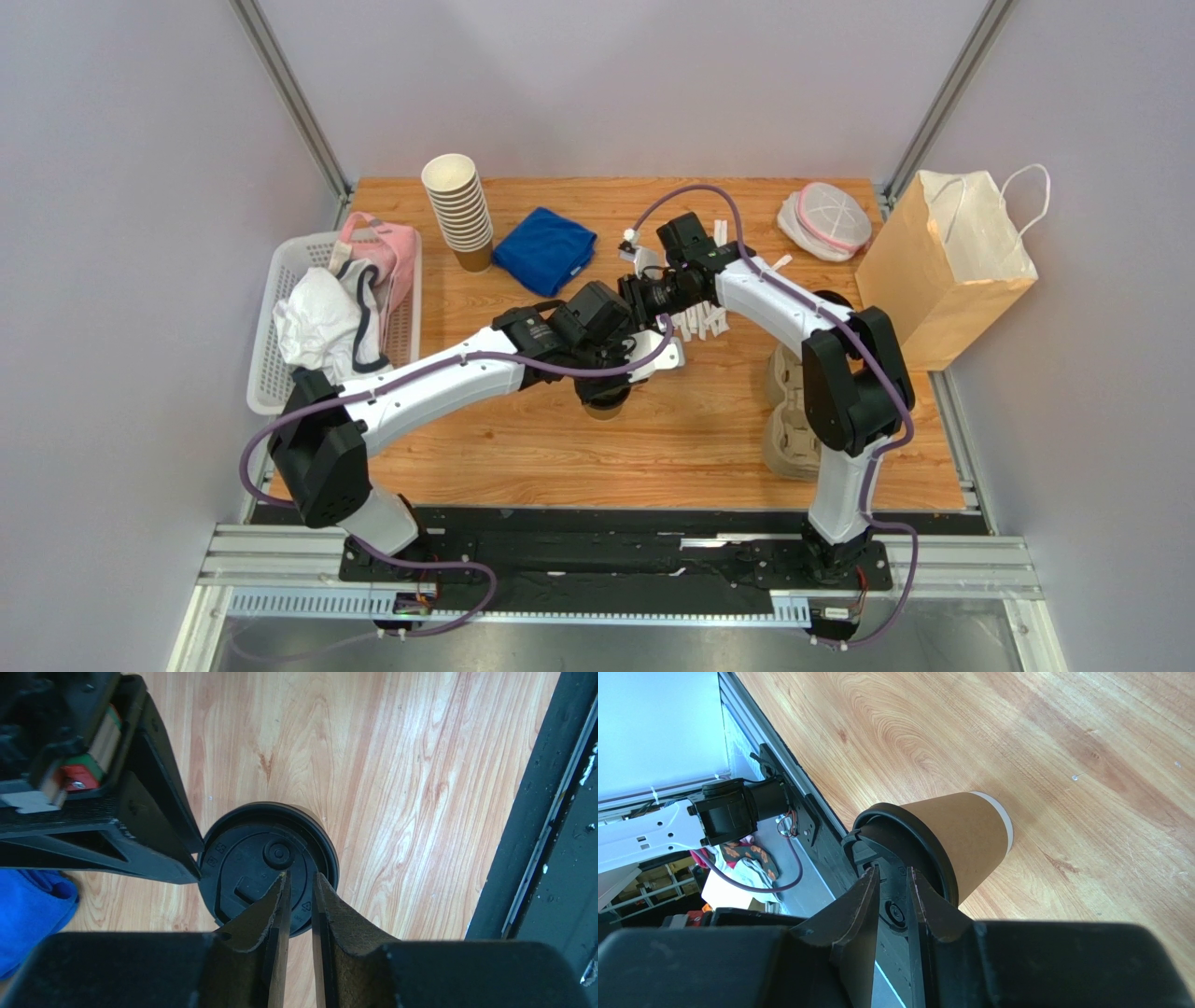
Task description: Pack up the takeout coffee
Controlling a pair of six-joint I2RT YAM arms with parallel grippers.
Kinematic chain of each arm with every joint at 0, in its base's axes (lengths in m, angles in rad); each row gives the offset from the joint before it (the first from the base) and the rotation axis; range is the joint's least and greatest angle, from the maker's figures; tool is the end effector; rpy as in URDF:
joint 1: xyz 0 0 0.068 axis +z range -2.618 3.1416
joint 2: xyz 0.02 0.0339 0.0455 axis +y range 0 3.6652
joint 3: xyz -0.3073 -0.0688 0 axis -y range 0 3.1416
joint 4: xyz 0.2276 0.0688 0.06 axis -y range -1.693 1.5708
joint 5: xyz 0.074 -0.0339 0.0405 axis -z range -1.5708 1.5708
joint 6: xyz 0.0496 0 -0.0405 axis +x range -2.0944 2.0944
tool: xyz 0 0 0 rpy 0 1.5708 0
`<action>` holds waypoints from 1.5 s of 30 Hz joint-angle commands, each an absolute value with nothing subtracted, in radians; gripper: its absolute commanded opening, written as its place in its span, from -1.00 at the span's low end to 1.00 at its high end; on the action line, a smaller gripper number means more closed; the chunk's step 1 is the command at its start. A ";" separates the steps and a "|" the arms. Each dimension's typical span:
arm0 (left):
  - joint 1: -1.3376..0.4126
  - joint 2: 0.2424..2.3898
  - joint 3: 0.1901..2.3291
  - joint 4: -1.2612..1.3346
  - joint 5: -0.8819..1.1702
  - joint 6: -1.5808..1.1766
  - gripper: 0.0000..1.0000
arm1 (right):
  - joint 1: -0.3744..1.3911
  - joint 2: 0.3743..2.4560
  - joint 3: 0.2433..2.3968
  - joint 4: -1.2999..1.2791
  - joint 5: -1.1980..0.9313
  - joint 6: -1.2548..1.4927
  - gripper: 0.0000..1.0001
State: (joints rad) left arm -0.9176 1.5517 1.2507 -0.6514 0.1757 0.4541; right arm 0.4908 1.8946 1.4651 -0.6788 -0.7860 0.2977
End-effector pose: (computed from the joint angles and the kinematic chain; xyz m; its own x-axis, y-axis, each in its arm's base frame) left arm 0.1879 -0.2598 0.3105 -0.0750 0.8087 -0.5835 0.9752 0.1816 0.1263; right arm 0.3348 0.2187 0.2670 -0.9339 -0.2641 -0.2408 -0.3531 0.5773 0.7362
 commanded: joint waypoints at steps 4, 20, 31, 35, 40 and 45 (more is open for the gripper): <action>-0.934 1.532 1.296 -0.663 0.193 0.448 -0.48 | 0.497 1.864 1.477 -0.681 -0.781 0.278 -0.51; -0.942 1.604 1.247 -0.594 0.167 0.459 -0.41 | 0.505 1.873 1.467 -0.686 -0.778 0.268 -0.50; -0.942 1.623 1.172 -0.577 0.137 0.483 -0.87 | 0.508 1.885 1.462 -0.695 -0.762 0.252 -0.53; -0.942 1.621 1.144 -0.569 0.130 0.483 -0.94 | 0.511 1.893 1.466 -0.699 -0.758 0.245 -0.53; -0.942 1.598 1.103 -0.565 0.127 0.485 -0.96 | 0.520 1.904 1.474 -0.713 -0.756 0.233 -0.53; -0.940 1.578 1.068 -0.575 0.135 0.486 -0.97 | 0.532 1.911 1.473 -0.721 -0.752 0.224 -0.53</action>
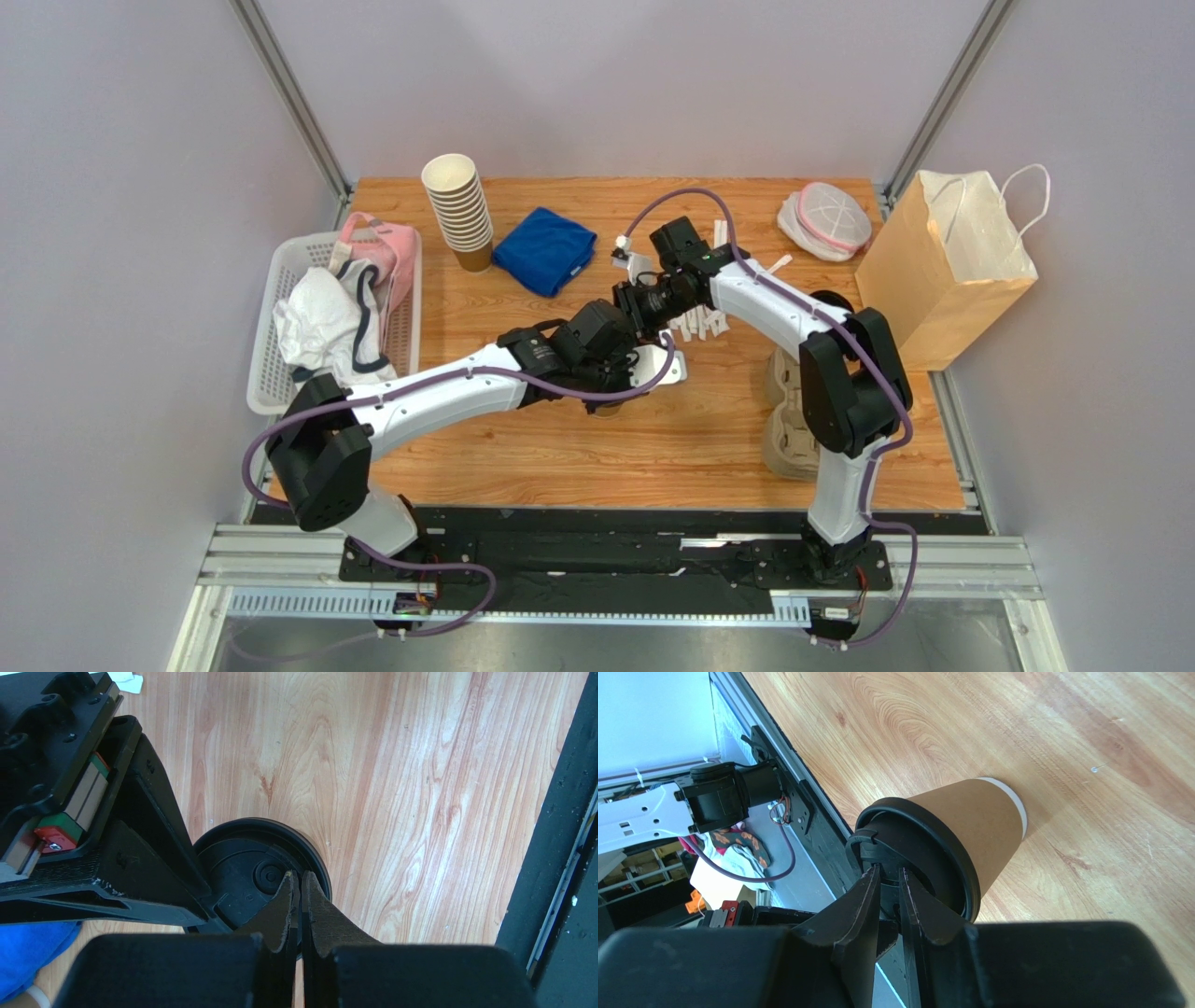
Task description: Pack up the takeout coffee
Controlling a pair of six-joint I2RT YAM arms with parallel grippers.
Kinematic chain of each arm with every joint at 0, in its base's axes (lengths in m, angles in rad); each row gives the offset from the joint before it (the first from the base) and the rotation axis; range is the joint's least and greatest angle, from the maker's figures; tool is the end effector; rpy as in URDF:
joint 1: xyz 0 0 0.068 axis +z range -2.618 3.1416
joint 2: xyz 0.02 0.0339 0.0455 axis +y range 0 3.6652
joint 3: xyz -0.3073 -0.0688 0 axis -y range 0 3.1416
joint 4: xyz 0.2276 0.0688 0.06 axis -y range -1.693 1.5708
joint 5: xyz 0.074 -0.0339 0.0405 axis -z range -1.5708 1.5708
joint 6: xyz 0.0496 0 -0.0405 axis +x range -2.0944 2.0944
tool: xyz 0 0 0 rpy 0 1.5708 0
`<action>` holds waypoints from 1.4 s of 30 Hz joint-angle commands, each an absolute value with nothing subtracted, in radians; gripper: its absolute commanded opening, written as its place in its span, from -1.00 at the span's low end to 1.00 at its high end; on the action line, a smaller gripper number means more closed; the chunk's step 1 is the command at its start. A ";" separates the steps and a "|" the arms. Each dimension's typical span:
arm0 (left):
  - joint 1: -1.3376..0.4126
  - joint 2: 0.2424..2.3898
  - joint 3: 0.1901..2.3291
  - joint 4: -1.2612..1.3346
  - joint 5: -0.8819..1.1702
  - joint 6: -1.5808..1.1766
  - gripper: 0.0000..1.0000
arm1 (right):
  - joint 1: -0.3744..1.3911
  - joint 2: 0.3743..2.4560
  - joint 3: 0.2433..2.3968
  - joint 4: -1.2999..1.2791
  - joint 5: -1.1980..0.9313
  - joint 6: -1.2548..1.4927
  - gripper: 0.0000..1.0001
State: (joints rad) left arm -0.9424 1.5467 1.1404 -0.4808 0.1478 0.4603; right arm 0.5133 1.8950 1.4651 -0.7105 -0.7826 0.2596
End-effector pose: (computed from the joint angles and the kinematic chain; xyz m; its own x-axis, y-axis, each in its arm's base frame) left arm 0.1840 -0.2657 0.2905 -0.0286 0.7867 -0.6166 0.9683 0.1749 0.1783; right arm 0.3272 0.2246 0.2653 -0.9203 -0.3098 -0.2388 -0.3810 0.5719 0.7264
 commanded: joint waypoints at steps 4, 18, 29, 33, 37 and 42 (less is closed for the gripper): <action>-0.940 1.582 1.045 -0.572 0.132 0.489 -0.98 | 0.535 1.917 1.474 -0.723 -0.739 0.221 -0.53; -0.934 1.646 1.040 -0.575 0.135 0.508 -0.99 | 0.538 1.967 1.463 -0.738 -0.716 0.198 -0.60; -0.914 1.670 1.017 -0.603 0.166 0.525 -0.99 | 0.538 2.013 1.466 -0.735 -0.733 0.204 -0.65; -0.913 1.683 1.009 -0.606 0.167 0.528 -0.99 | 0.538 2.019 1.465 -0.733 -0.738 0.209 -0.65; -0.908 1.698 1.002 -0.607 0.166 0.532 -0.99 | 0.538 2.028 1.465 -0.729 -0.742 0.210 -0.66; -0.905 1.726 1.002 -0.612 0.156 0.531 -0.99 | 0.538 2.034 1.465 -0.726 -0.749 0.213 -0.67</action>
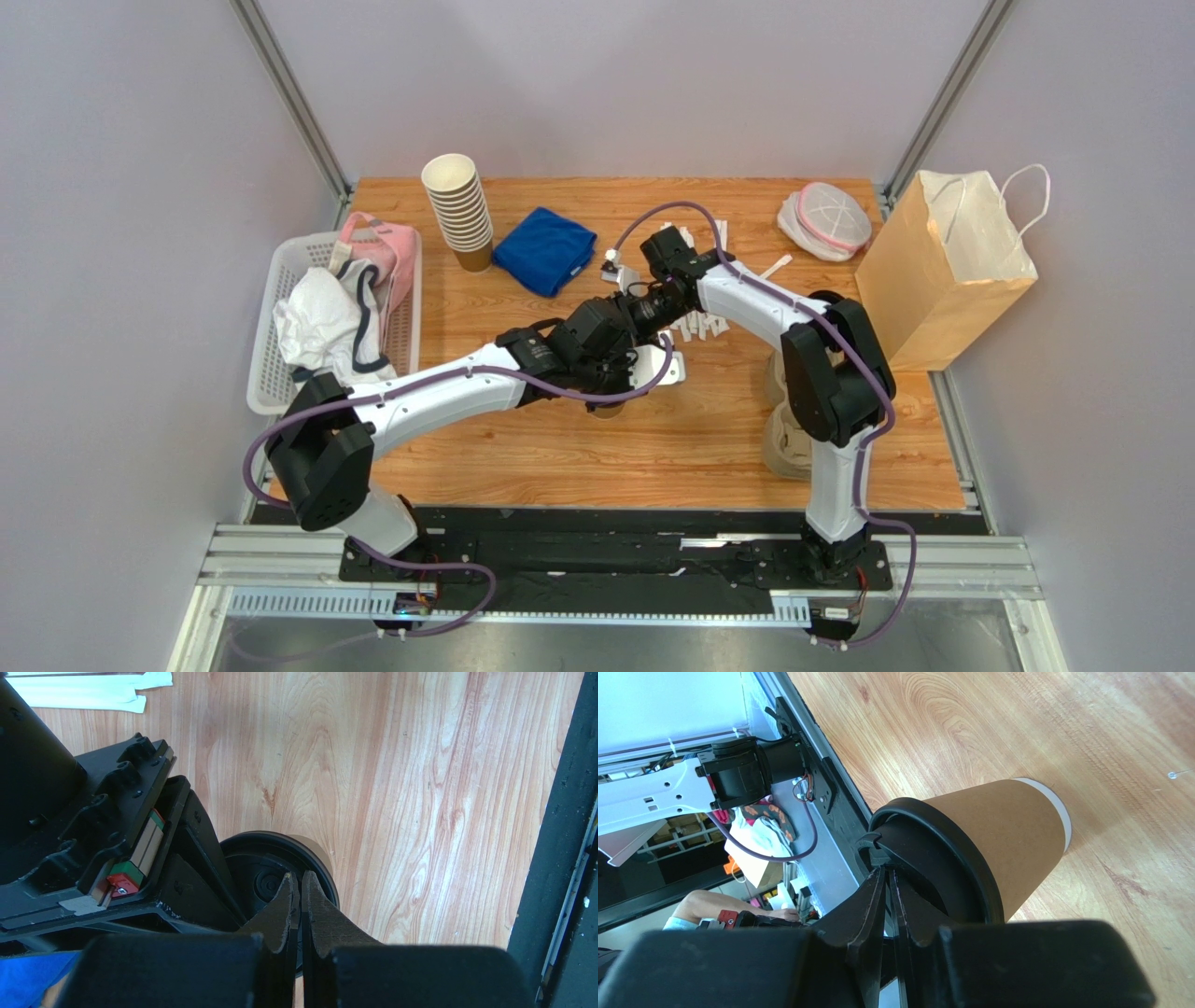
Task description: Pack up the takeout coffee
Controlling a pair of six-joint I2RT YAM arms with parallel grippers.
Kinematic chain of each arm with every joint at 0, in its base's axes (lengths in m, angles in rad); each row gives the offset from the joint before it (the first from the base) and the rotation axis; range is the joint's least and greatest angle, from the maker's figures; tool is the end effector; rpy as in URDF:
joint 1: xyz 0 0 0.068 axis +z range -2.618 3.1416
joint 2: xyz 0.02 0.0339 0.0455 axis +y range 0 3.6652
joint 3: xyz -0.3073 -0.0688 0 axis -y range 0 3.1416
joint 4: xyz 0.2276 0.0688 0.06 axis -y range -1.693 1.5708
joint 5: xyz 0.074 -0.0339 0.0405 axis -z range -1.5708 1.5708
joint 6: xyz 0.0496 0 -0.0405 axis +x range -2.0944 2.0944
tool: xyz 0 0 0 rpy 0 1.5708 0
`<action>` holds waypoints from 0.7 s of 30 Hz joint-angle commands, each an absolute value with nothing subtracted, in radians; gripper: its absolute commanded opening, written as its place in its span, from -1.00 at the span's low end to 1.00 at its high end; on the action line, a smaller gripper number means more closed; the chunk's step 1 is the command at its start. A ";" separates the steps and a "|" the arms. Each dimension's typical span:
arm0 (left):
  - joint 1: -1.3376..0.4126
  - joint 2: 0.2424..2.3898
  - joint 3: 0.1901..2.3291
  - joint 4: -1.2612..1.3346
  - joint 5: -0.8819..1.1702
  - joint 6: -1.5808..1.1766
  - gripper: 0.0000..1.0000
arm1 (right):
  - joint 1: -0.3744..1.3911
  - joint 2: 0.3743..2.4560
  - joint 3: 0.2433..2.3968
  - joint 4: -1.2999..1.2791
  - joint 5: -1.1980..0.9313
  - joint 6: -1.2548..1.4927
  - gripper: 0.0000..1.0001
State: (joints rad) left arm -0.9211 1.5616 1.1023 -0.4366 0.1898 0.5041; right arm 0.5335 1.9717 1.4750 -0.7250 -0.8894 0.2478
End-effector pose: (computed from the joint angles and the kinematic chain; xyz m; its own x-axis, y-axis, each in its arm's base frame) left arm 0.1888 -0.2640 0.2779 -0.0014 0.7860 -0.6182 0.9753 0.1377 0.1728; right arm 0.3288 0.2389 0.2418 -0.9191 -0.3634 -0.1526 -0.3339 0.5120 0.7914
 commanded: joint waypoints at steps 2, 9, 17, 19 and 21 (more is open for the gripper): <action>-0.904 1.736 1.002 -0.615 0.152 0.534 -0.99 | 0.538 2.036 1.463 -0.726 -0.752 0.215 -0.67; -0.894 1.767 0.993 -0.641 0.160 0.540 -0.99 | 0.543 2.039 1.465 -0.719 -0.761 0.221 -0.67; -0.891 1.784 0.976 -0.670 0.181 0.534 -1.00 | 0.549 2.026 1.462 -0.718 -0.779 0.221 -0.67; -0.884 1.764 0.986 -0.678 0.198 0.531 -0.99 | 0.552 2.019 1.474 -0.718 -0.798 0.221 -0.67; -0.884 1.724 1.020 -0.701 0.213 0.525 -0.94 | 0.552 1.999 1.488 -0.718 -0.814 0.225 -0.65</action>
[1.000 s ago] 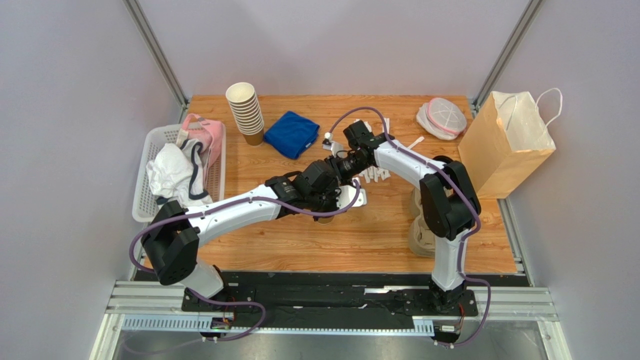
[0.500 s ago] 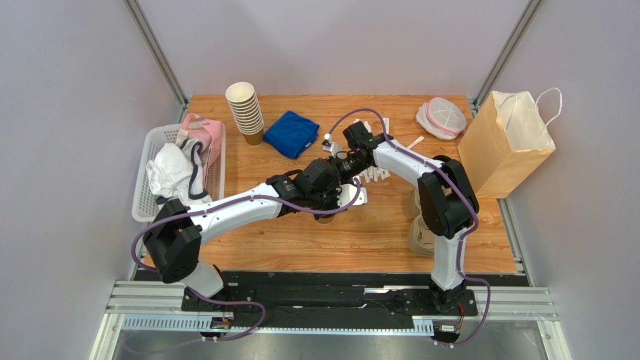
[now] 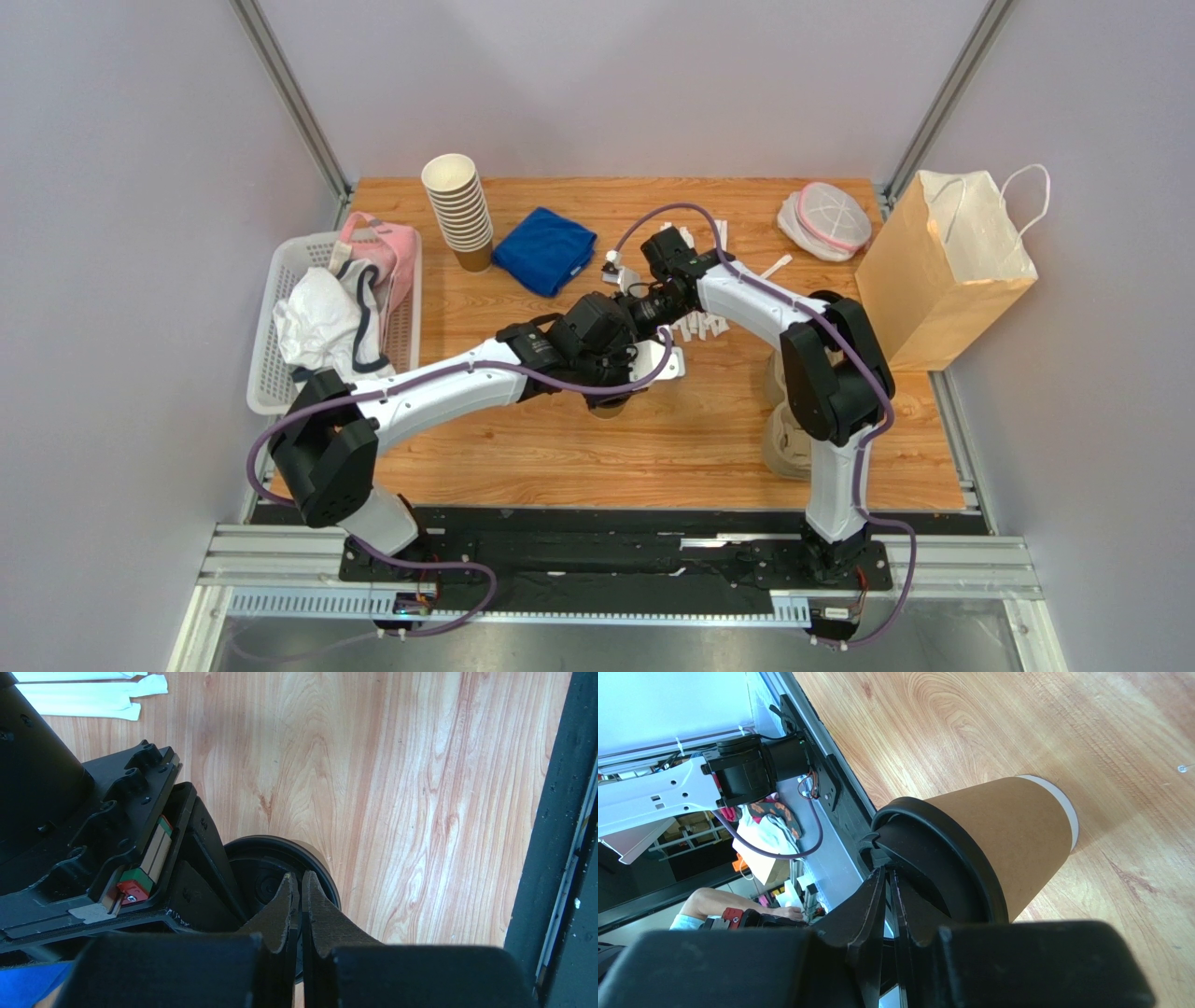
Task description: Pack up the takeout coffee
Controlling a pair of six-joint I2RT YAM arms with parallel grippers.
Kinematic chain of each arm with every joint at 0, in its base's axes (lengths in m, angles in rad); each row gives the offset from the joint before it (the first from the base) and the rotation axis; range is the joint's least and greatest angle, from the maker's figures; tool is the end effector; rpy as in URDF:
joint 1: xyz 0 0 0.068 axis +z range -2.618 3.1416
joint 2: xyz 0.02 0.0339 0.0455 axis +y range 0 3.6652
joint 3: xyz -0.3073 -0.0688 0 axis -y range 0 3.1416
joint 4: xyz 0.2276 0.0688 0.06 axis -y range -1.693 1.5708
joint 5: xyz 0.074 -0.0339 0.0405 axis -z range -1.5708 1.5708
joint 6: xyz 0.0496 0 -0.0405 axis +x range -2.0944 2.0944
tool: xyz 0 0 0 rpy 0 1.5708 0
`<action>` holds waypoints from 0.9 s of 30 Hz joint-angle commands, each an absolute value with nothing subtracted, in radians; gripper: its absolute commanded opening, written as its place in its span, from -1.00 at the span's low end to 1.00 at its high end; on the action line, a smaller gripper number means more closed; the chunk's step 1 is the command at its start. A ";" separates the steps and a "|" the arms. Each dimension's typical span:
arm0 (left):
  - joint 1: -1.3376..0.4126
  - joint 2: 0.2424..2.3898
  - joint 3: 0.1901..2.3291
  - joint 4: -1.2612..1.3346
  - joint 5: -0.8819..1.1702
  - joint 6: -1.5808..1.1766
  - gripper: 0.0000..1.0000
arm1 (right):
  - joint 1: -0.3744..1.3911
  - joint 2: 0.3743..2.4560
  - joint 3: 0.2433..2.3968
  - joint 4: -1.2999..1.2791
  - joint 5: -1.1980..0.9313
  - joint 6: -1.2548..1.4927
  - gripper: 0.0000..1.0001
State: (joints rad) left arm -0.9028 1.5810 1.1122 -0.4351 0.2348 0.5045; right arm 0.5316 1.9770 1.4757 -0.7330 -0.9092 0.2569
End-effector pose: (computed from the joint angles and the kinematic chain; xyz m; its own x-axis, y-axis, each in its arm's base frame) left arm 0.1947 -0.2654 0.2754 -0.0139 0.7766 -0.6298 0.9817 0.1303 0.1390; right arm 0.3287 0.2387 0.2404 -0.9231 -0.3618 -0.1301 -0.3117 0.5061 0.8042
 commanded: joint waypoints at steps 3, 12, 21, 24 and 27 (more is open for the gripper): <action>-0.881 1.669 1.080 -0.744 0.251 0.512 -0.81 | 0.552 1.971 1.525 -0.722 -0.856 0.232 -0.60; -0.879 1.580 1.190 -0.798 0.273 0.474 -0.45 | 0.551 1.908 1.594 -0.729 -0.940 0.259 -0.39; -0.806 1.451 1.267 -0.819 0.348 0.361 -0.13 | 0.474 1.826 1.637 -0.784 -0.919 0.253 -0.24; -0.731 1.414 1.259 -0.796 0.396 0.289 -0.10 | 0.448 1.764 1.580 -0.784 -0.856 0.249 -0.23; -0.661 1.399 1.243 -0.782 0.416 0.238 -0.09 | 0.440 1.720 1.494 -0.788 -0.798 0.230 -0.20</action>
